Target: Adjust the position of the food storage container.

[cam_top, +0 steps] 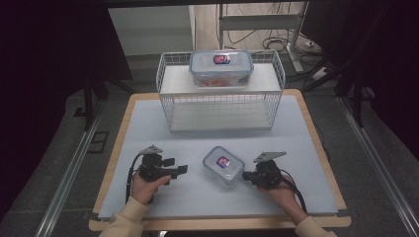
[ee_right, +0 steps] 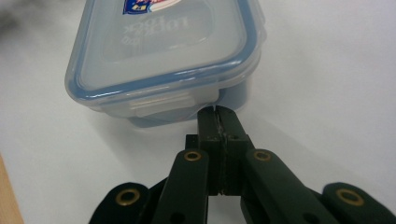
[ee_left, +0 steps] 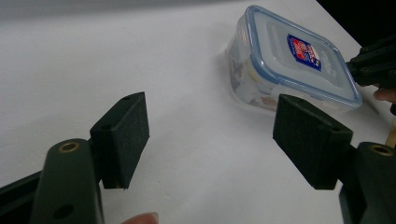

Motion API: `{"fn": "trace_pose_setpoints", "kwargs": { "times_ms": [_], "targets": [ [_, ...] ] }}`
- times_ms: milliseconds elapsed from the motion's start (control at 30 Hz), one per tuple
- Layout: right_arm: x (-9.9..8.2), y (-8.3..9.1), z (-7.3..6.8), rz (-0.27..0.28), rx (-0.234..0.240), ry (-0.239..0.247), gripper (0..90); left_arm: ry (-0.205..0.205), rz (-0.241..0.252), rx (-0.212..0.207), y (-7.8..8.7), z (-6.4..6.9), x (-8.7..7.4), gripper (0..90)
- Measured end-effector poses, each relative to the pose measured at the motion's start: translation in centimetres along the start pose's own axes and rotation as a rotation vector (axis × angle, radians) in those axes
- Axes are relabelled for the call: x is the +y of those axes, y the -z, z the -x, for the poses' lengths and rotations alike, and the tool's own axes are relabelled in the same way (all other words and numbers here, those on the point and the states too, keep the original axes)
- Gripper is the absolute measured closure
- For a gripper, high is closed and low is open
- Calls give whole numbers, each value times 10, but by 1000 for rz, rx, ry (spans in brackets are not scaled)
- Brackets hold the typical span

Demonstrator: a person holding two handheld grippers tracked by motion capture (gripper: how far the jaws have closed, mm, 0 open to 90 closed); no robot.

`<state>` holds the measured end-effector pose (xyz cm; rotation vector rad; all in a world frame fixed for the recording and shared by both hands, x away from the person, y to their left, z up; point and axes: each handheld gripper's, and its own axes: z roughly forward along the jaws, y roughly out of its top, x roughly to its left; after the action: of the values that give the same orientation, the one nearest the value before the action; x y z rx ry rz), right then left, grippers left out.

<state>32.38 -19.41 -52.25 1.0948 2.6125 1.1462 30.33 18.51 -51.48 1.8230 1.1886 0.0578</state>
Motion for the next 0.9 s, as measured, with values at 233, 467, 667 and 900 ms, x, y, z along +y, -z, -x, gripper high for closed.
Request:
{"fn": "trace_pose_setpoints", "kwargs": {
  "times_ms": [233, 467, 667, 900],
  "targets": [
    [-3, 13, -8, 28, 10, 7, 894, 2, 0, 0, 0, -2, -1, 266],
    [-11, 12, -35, 8, 82, 42, 894, 4, 4, 3, 2, -1, 0, 266],
    [-5, -6, -57, -4, 127, 78, 894, 2, -3, 2, 0, -2, -1, 268],
    [0, -21, -65, 14, 67, 101, 895, 1, -4, 1, 0, -2, -1, 267]
  ]
}}
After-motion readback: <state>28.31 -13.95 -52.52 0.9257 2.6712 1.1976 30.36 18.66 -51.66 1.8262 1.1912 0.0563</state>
